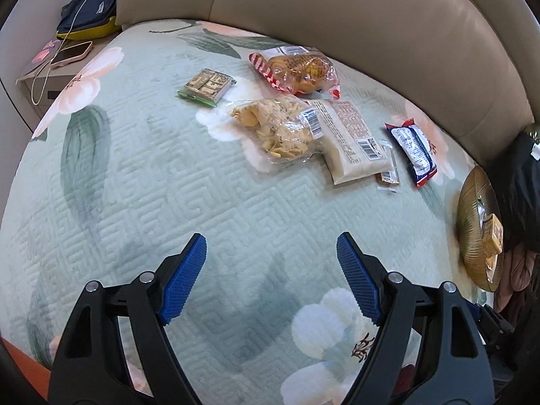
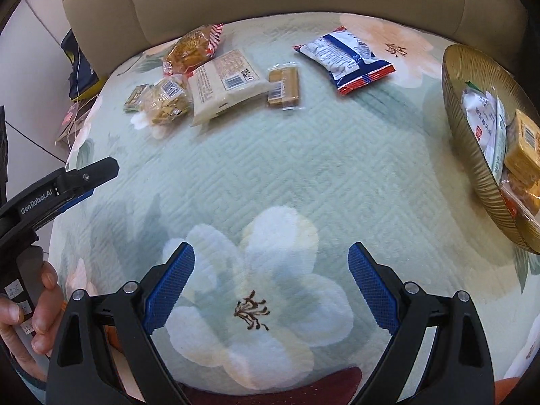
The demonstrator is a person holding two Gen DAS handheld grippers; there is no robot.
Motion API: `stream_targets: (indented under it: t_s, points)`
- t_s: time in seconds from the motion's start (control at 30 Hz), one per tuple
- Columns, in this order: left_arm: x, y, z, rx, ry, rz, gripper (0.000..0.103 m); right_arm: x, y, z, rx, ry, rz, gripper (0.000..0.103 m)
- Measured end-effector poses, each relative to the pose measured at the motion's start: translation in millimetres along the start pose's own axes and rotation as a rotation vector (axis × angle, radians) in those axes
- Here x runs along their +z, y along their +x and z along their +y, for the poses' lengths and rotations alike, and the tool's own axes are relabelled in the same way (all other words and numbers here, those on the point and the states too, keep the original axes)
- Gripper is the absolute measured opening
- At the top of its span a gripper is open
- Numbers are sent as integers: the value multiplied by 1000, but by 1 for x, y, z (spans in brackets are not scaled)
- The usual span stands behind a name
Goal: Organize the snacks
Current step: 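Move both tools back toward the remaining snacks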
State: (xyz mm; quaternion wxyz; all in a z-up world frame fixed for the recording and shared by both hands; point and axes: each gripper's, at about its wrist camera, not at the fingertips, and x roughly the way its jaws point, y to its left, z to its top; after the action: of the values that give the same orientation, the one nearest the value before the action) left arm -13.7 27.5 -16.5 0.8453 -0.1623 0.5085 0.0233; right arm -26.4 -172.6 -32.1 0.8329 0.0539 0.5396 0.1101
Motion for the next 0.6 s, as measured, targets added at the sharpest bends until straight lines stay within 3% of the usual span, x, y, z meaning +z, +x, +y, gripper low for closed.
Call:
stream_targets:
  t_s: [0.6]
  points:
    - [-2,-4,-6,-12,-2,15,80,-3,-1,-5,4,21,3,92]
